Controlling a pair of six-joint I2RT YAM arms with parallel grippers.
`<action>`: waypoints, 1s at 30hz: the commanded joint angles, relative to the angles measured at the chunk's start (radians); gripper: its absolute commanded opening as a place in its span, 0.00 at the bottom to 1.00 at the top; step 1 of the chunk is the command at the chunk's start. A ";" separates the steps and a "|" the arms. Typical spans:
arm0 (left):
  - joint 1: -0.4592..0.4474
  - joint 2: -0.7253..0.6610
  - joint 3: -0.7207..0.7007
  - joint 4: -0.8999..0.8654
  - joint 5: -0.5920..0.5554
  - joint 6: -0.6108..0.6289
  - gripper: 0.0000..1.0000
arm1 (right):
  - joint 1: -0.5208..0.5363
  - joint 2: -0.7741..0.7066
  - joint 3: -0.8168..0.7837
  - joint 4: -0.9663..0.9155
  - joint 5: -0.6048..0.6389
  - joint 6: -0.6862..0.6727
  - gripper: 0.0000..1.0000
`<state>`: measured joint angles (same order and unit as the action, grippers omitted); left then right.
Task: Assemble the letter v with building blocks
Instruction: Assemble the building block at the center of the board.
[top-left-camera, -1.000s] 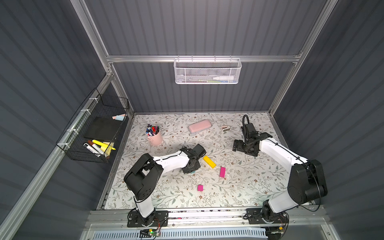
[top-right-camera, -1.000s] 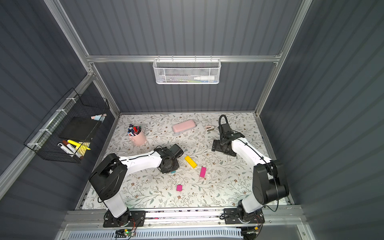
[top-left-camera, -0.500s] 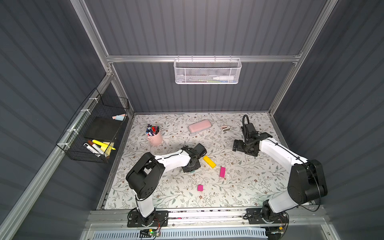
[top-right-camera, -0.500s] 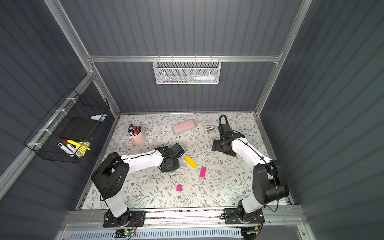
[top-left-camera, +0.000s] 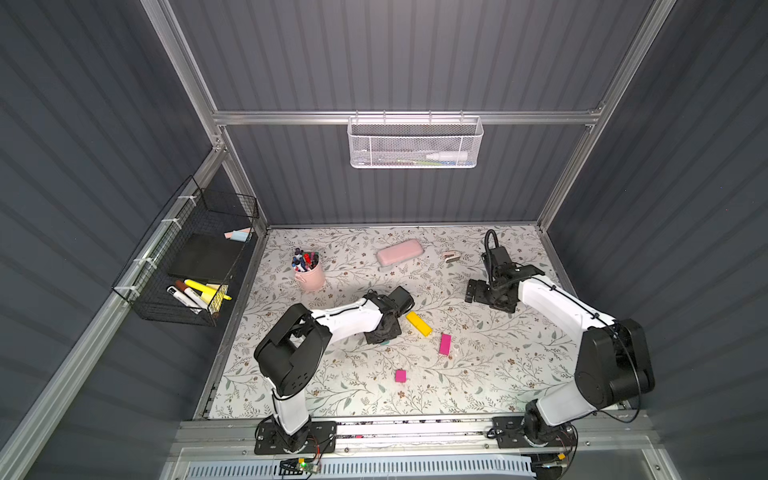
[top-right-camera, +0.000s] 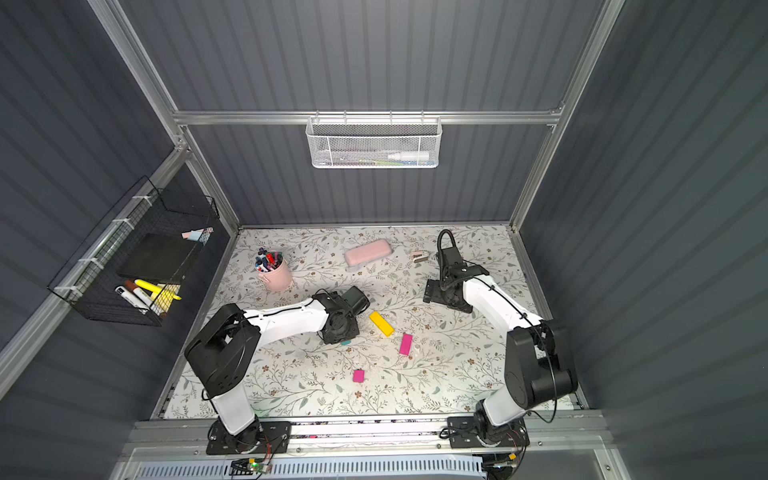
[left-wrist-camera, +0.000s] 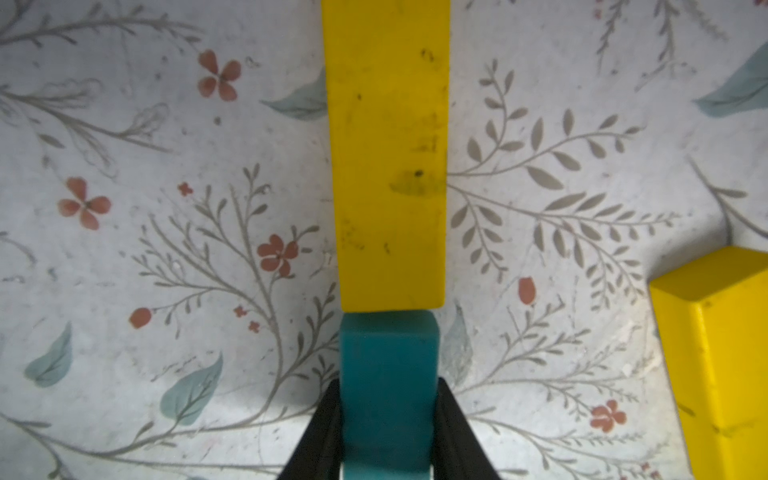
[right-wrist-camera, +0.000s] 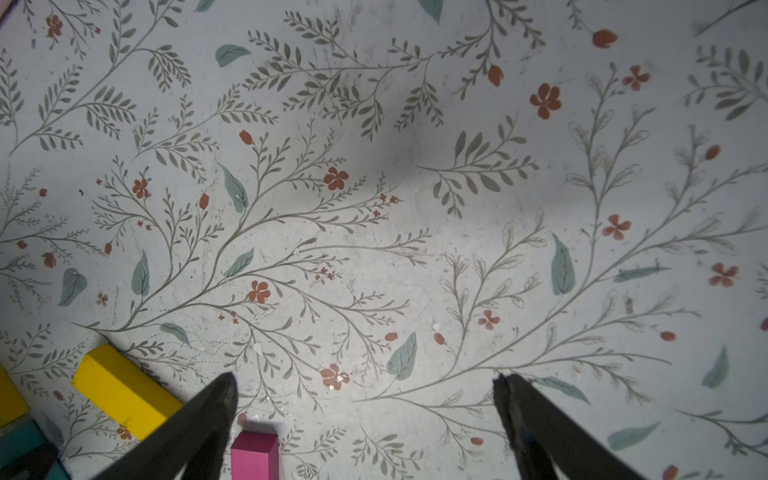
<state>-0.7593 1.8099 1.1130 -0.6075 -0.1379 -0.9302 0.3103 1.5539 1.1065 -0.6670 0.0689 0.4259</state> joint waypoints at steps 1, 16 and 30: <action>0.010 0.059 -0.013 -0.038 -0.044 0.021 0.15 | 0.006 0.015 0.007 -0.017 0.008 0.007 0.99; 0.010 0.064 -0.008 -0.029 -0.046 0.023 0.19 | 0.006 0.018 0.010 -0.020 0.009 0.006 0.99; 0.010 0.070 0.001 -0.029 -0.049 0.033 0.21 | 0.006 0.021 0.014 -0.023 0.011 0.006 0.99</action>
<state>-0.7589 1.8221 1.1275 -0.6178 -0.1509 -0.9180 0.3103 1.5604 1.1065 -0.6678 0.0696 0.4259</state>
